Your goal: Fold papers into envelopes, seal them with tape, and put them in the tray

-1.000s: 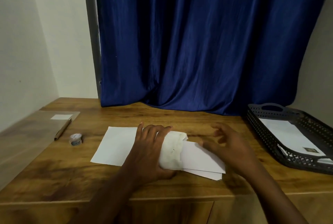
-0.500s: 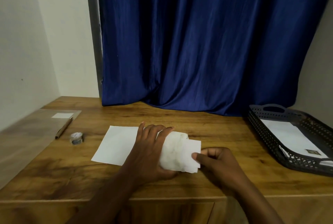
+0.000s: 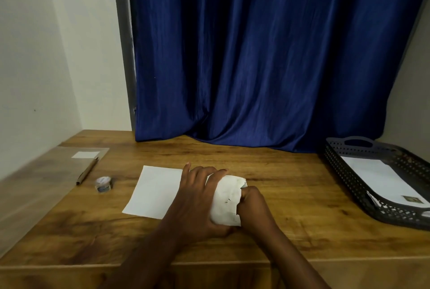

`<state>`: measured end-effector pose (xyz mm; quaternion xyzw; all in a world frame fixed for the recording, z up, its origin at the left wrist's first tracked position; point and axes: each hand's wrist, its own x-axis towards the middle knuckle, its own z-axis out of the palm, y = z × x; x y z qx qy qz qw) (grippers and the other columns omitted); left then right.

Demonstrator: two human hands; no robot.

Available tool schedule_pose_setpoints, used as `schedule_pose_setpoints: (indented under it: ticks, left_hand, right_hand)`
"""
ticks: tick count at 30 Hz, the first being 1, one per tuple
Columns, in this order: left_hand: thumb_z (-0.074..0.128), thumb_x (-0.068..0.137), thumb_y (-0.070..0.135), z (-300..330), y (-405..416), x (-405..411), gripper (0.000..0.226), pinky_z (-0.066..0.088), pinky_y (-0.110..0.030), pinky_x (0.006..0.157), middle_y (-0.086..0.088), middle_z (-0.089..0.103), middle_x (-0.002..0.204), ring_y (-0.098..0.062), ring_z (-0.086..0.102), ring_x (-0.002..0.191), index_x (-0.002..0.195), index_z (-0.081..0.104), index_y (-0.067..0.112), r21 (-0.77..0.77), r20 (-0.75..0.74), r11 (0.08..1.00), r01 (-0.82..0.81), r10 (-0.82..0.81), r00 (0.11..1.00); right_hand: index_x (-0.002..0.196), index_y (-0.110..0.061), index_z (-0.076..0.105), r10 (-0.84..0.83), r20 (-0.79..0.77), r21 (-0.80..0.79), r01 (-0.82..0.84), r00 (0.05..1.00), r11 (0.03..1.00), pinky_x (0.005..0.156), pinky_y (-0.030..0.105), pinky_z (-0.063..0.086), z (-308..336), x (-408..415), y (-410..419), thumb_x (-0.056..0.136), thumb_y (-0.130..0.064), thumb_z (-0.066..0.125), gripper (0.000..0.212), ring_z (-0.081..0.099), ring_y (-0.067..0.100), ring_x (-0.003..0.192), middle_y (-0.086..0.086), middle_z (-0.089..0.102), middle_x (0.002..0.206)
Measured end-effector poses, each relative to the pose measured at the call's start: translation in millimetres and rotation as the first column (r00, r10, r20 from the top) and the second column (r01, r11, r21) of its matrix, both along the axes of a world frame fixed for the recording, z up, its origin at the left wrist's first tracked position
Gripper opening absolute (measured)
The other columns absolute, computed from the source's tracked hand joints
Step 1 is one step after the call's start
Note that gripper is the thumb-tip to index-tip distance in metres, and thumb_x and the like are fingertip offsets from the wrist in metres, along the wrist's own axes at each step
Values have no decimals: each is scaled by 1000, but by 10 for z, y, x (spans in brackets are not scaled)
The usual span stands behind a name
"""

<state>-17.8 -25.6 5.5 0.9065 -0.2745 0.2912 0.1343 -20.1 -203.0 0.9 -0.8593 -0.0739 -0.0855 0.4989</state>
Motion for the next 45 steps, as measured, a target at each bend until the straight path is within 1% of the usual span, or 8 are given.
schedule_pose_setpoints:
  ticks: [5, 8, 11, 16, 21, 28, 33, 45]
  left_hand:
    - [55, 54, 99, 36, -8, -22, 126, 5, -56, 124, 9, 26, 162, -16, 19, 151, 156, 17, 35, 29, -138, 998, -51, 54, 989]
    - [41, 50, 107, 52, -6, -17, 133, -5, -55, 125, 13, -2, 169, -14, -7, 156, 159, 0, 40, 120, -333, 990, -73, 110, 936]
    - [23, 76, 96, 29, -20, -8, 104, -4, -51, 126, 12, -4, 170, -11, -9, 155, 160, 3, 39, 209, -492, 978, -21, 123, 862]
    - [14, 98, 73, -13, -32, 44, 74, -4, -47, 126, 8, -4, 170, -13, -7, 156, 161, 0, 36, 329, -489, 944, 8, 162, 857]
    - [18, 106, 55, -48, -9, 60, 63, -3, -46, 127, 4, 1, 170, -13, -6, 156, 162, 4, 30, 313, -459, 950, -1, 152, 875]
    - [30, 104, 56, -35, -2, -17, 65, 5, -37, 127, 6, 14, 169, -12, 5, 156, 161, 14, 30, 71, -431, 992, -108, 128, 893]
    - [16, 85, 76, -34, 145, -29, 83, 14, -42, 127, 11, 22, 167, -9, 12, 154, 157, 28, 34, -28, -401, 986, -167, 142, 905]
    - [42, 64, 101, 149, 846, -956, 104, 1, -28, 122, 39, -16, 156, 9, -15, 145, 152, 5, 60, 242, -534, 966, -91, 211, 819]
  right_hand:
    - [80, -20, 79, 66, 19, 133, -68, 998, 989, 71, 45, 58, 181, -163, -178, 88, -13, 66, 17, 72, 20, 80, 0, 77, 83]
    - [90, -23, 75, -190, -8, 295, 184, 982, 938, 80, 43, 60, 211, -210, -412, 93, -21, 64, 12, 70, 20, 86, 0, 75, 87]
    - [104, -36, 67, -304, -20, 356, 290, 953, 888, 92, 49, 57, 131, -197, -514, 93, -29, 59, 15, 67, 13, 99, -8, 71, 103]
    - [151, -44, 32, 61, 206, -203, -19, 977, 979, 118, 26, 27, 83, -264, -365, 101, -44, 46, 51, 25, -11, 142, -30, 27, 155]
    - [159, -32, -3, 308, -16, -712, -227, 951, 664, 126, 36, -4, 40, -243, -265, 99, -65, 26, 74, -16, -4, 148, -22, -13, 159]
    - [159, -31, 0, 288, -121, -755, -277, 950, 594, 124, 37, -6, 91, -257, -242, 75, -86, 9, 101, -11, 3, 151, -11, -6, 167]
    - [159, -32, 1, 269, -115, -761, -259, 956, 594, 124, 35, -5, 100, -264, -239, 90, -79, 23, 87, -7, 4, 152, -12, -5, 167]
    - [158, -36, -9, 330, -146, -778, -314, 933, 544, 126, 36, -6, 129, -682, -479, 65, -99, 34, 120, -17, -3, 148, -23, -18, 160]
